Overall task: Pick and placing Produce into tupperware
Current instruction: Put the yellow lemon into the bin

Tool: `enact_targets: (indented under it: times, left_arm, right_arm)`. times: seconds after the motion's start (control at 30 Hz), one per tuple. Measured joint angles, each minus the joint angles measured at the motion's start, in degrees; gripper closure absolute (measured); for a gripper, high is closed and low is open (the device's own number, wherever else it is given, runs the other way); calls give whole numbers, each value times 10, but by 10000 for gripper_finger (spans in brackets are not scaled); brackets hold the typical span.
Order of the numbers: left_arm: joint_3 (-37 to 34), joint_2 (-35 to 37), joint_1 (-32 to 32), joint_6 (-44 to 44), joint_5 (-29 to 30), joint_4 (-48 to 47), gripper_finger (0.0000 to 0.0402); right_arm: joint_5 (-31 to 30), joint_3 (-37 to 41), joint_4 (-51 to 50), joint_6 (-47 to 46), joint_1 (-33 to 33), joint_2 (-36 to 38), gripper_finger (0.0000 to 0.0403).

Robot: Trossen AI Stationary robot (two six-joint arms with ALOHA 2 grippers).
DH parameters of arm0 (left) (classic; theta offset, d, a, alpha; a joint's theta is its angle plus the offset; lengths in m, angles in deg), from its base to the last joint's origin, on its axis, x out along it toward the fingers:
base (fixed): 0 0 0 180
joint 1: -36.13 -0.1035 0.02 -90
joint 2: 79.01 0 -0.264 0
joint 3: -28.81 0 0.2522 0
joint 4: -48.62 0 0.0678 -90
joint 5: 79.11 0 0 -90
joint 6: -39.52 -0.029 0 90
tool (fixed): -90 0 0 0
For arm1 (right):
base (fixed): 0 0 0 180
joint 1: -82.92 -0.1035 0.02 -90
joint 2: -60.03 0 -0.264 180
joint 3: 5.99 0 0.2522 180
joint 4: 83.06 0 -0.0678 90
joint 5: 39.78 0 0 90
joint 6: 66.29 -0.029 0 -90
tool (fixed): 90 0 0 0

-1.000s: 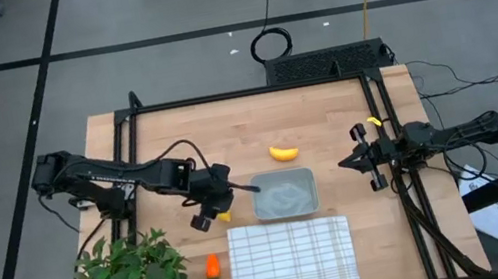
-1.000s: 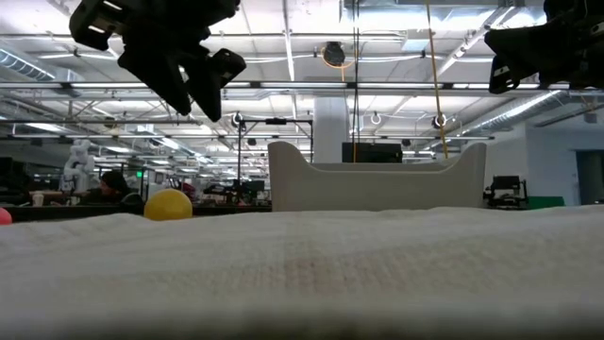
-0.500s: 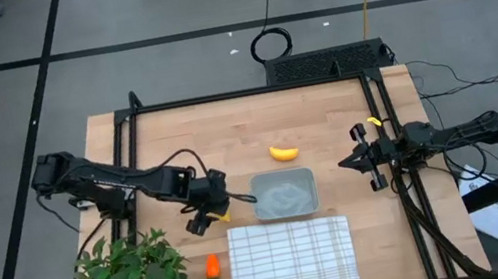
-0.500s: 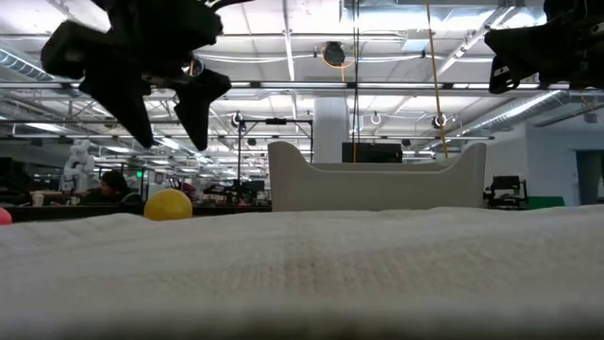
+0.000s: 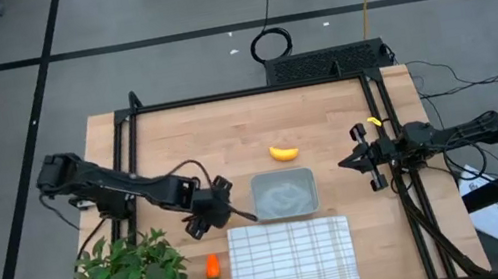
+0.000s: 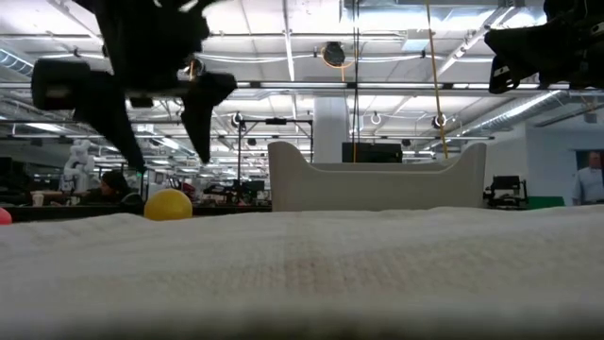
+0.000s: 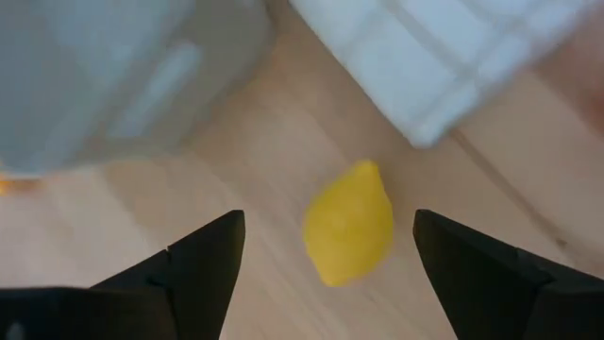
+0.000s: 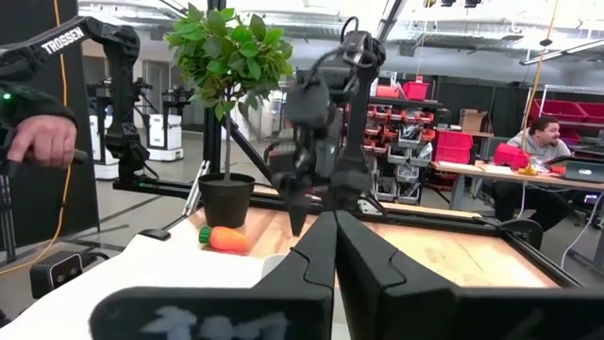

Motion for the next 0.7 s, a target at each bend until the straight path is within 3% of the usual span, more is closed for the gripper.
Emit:
enact_targets:
  times: [0.17, 0.7]
  left_arm:
    - [0, -47, 0, -2, 0, -3, 87]
    - [2, -109, -1, -75, 0, 11, 89]
  right_arm:
    - [-1, 0, 3, -1, 0, -1, 403]
    - [-14, 0, 2, 0, 0, -8, 403]
